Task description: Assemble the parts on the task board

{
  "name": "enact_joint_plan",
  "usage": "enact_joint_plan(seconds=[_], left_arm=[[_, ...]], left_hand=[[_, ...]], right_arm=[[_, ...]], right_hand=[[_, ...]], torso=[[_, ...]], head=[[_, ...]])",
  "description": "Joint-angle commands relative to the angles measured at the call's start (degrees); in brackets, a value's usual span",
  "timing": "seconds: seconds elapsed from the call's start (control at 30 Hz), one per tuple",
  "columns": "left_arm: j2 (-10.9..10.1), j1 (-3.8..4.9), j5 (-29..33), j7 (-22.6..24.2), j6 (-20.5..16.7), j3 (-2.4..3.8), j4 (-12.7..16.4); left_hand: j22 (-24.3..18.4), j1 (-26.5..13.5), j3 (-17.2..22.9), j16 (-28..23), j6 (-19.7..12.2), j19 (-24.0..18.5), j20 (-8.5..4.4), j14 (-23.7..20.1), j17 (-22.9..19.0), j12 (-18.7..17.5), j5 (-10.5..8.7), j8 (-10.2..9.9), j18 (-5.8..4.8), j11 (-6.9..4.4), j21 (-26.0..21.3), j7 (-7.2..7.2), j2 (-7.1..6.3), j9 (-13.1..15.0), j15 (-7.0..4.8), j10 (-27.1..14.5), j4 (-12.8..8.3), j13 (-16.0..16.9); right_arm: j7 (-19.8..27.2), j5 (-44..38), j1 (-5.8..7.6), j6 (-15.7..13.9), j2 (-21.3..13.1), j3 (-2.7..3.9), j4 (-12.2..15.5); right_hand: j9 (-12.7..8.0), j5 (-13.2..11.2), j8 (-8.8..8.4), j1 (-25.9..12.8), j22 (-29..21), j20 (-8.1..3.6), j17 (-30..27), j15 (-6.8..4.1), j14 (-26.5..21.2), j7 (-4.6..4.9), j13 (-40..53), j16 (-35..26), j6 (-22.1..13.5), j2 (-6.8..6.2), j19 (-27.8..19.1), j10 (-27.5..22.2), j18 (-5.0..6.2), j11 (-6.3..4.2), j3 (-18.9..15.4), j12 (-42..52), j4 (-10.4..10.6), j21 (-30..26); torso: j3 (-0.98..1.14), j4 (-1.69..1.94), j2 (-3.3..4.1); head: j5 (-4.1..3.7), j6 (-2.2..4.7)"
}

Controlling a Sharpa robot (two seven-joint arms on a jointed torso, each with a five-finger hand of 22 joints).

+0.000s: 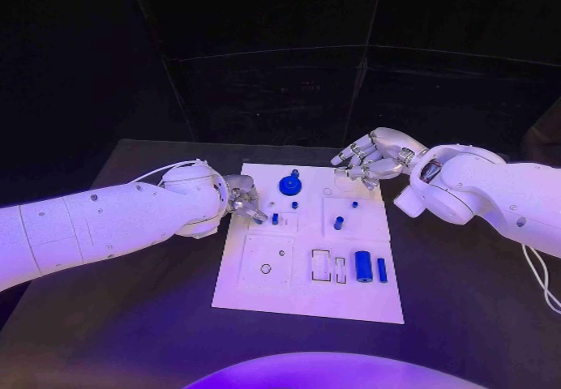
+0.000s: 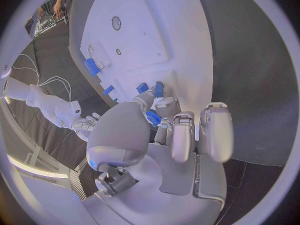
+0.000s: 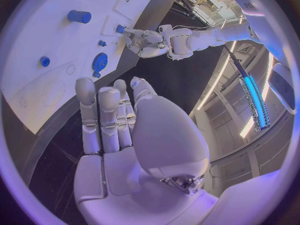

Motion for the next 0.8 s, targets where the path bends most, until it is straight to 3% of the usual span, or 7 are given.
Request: enact_joint_plan(seconds=[0.03,0.27,0.8], left_arm=[[0.16,-0.2,0.27,-0.44,1.4,-0.19,-0.14],[0.28,-0.19,0.29,-0.46,1.64,-0.2,-0.33],[0.44,-0.18,0.63,-0.47,1.14,-0.2,-0.88]], left_hand=[[2.63,-1.56,-1.05,0.19,0.28,2.05,-0.3,6.05,15.09,-0.24,0.12,0.05,0.15,0.12,-0.19,-0.08,-0.77,-0.06,-0.47,-0.04,0.85,-0.07],[2.75,-3.49,-2.29,0.19,0.8,2.1,-0.32,6.05,15.09,-0.07,0.12,0.38,0.13,0.03,-0.15,-0.21,-1.57,0.02,-0.55,0.09,1.95,-0.01],[2.88,-5.77,-3.61,0.19,1.08,2.16,-0.43,6.05,15.09,0.08,0.12,0.76,0.12,-0.1,-0.13,-0.33,-1.93,0.14,-0.68,0.21,3.48,-0.01]], right_arm=[[0.63,0.16,0.09,-0.16,-0.02,0.03,0.12],[0.66,0.16,0.09,-0.18,-0.04,0.03,0.11],[0.69,0.16,0.09,-0.31,0.02,0.03,0.06]], right_hand=[[-0.02,0.19,0.18,-0.35,-0.06,-0.1,-0.08,-0.05,0.08,-0.14,-0.1,-0.17,-0.37,-0.13,-0.32,-0.21,0.94,0.08,0.23,-0.18,0.27,-0.16],[-0.02,0.18,0.18,-0.38,-0.21,-0.1,-0.15,-0.05,0.07,-0.13,-0.11,-0.24,-0.37,-0.15,-0.4,-0.23,0.96,0.09,0.22,-0.19,0.3,-0.27],[-0.02,0.19,0.19,-0.46,-0.36,-0.09,-0.19,-0.03,0.05,-0.12,-0.14,-0.35,-0.4,-0.18,-0.47,-0.27,0.98,0.11,0.22,-0.2,0.38,-0.4]], torso=[[-0.02,0.01,0.0],[-0.04,0.0,0.0],[-0.02,-0.02,-0.01]], head=[[0.0,-0.04],[-0.08,-0.18],[-0.1,-0.25]])
